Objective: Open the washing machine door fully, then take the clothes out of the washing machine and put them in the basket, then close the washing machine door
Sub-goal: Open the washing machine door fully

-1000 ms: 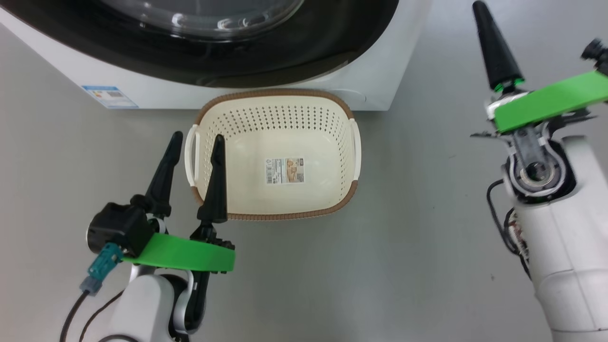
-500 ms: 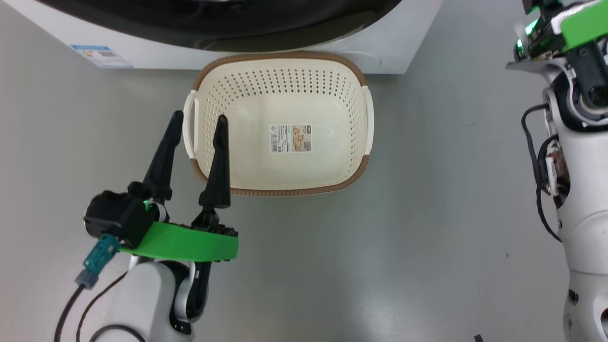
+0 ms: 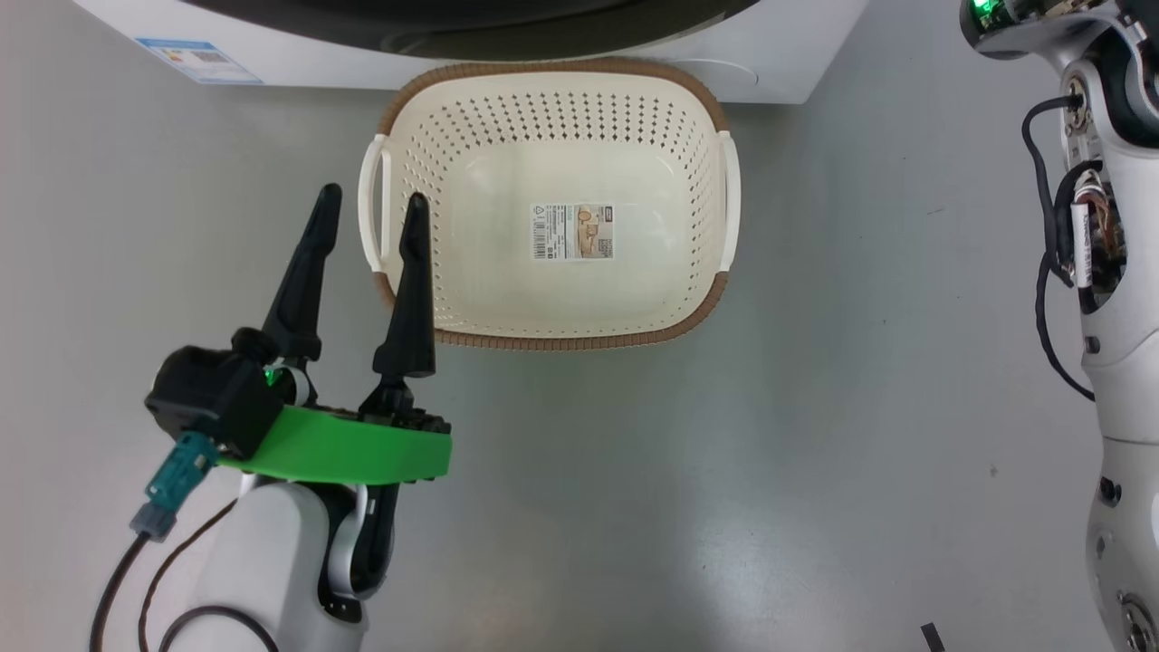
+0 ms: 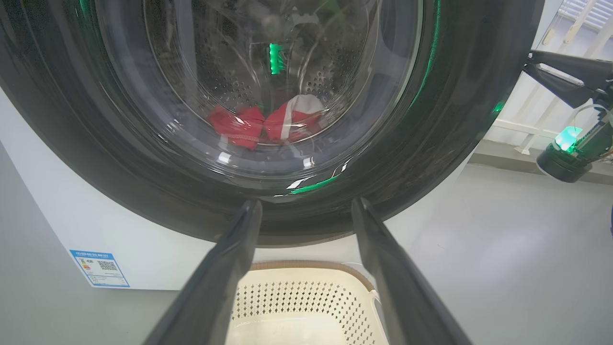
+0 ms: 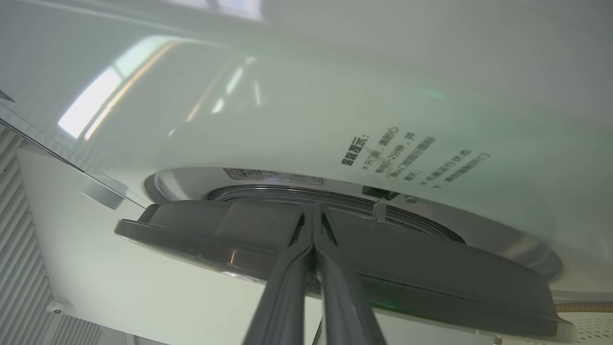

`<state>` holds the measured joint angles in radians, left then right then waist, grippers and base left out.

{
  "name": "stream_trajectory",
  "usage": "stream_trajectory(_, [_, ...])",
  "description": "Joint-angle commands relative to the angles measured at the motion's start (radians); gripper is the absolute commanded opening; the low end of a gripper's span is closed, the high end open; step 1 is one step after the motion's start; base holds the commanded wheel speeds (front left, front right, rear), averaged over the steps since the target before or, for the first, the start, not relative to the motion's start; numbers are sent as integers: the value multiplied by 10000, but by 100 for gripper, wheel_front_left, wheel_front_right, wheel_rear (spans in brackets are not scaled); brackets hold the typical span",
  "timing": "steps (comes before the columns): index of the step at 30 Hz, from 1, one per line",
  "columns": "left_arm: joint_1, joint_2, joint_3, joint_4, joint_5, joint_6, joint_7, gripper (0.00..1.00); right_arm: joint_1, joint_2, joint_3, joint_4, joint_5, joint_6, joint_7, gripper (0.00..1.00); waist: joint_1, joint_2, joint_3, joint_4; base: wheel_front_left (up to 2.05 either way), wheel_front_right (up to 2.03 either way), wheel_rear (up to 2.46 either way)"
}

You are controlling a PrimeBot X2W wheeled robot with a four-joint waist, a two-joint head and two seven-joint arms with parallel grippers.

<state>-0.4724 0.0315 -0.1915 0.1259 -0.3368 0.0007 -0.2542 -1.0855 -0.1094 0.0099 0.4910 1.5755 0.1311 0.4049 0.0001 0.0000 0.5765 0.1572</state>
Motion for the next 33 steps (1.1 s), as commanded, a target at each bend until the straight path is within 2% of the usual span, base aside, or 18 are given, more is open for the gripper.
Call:
stream_trajectory(1, [-61, 187, 337, -287, 13, 62, -76, 100, -236, 140, 87, -154, 188, -4, 95, 0, -1, 0, 42, 44, 0, 0, 0])
stream_trajectory(17, [-222, 187, 345, -211, 125, 91, -76, 100, -1158, 186, 553, 746, 111, -4, 691, 0, -1, 0, 369, 71, 0, 0, 0])
stream_trajectory(33, [-268, 187, 338, 20, 72, 160, -76, 100, -803, 367, 1270, 830, -11, -4, 1290, 0, -1, 0, 214, -110, 0, 0, 0])
